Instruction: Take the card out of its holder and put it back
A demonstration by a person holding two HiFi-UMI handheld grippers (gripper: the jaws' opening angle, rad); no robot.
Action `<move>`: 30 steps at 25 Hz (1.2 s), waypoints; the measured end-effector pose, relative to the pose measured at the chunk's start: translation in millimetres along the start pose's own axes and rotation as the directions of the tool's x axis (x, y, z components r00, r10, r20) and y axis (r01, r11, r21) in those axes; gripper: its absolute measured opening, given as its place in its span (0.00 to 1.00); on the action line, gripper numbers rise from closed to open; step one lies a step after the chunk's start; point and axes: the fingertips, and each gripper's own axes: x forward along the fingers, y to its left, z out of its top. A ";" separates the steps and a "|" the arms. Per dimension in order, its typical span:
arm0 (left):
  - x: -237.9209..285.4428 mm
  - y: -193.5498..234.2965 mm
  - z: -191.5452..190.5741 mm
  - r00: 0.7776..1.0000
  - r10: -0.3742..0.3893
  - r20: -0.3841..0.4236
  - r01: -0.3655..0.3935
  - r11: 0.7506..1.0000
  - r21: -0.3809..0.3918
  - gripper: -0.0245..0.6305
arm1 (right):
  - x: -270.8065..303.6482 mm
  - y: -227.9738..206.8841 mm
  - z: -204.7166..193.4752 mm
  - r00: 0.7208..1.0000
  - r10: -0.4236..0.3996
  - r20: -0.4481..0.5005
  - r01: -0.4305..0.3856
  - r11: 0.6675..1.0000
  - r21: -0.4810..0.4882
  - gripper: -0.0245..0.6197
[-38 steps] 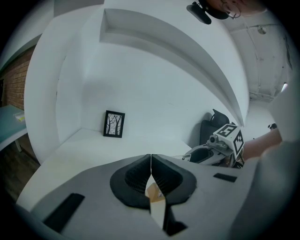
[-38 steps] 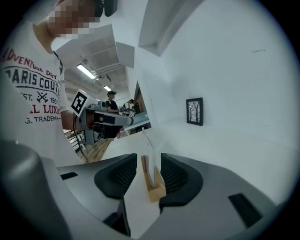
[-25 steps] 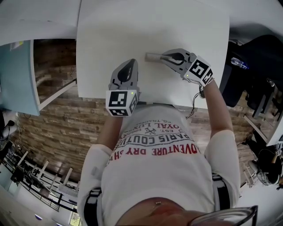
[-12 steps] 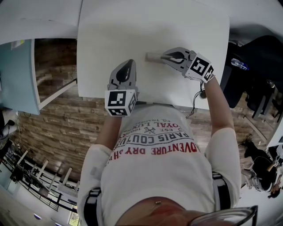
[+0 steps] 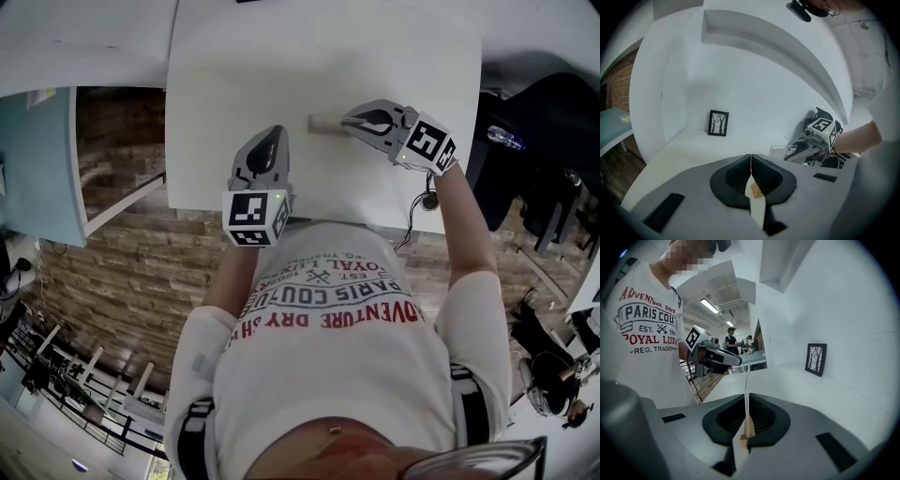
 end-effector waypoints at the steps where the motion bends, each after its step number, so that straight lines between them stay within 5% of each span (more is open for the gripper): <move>1: 0.4 -0.7 1.7 1.000 -0.001 0.005 0.001 1.000 0.000 0.08 | -2.2 0.0 3.3 1.000 -0.001 0.004 0.001 1.000 -0.007 0.09; 9: -7.8 -5.4 21.2 0.998 -0.008 0.060 0.008 1.000 0.014 0.08 | -21.3 -0.6 40.2 0.996 -0.054 0.069 0.057 0.998 -0.040 0.09; 18: -26.0 -22.4 46.2 0.987 -0.026 0.159 0.017 0.998 0.062 0.08 | -54.5 5.4 62.3 0.942 -0.293 0.163 0.299 0.954 -0.014 0.09; 24: -32.4 -38.3 65.7 0.970 -0.053 0.239 0.025 0.992 0.121 0.08 | -80.1 8.4 54.1 0.831 -0.525 0.186 0.516 0.851 0.100 0.09; 30: -28.3 -53.3 73.5 0.960 -0.083 0.267 0.047 0.989 0.139 0.07 | -108.6 8.4 34.9 0.641 -0.753 0.151 0.714 0.657 0.243 0.09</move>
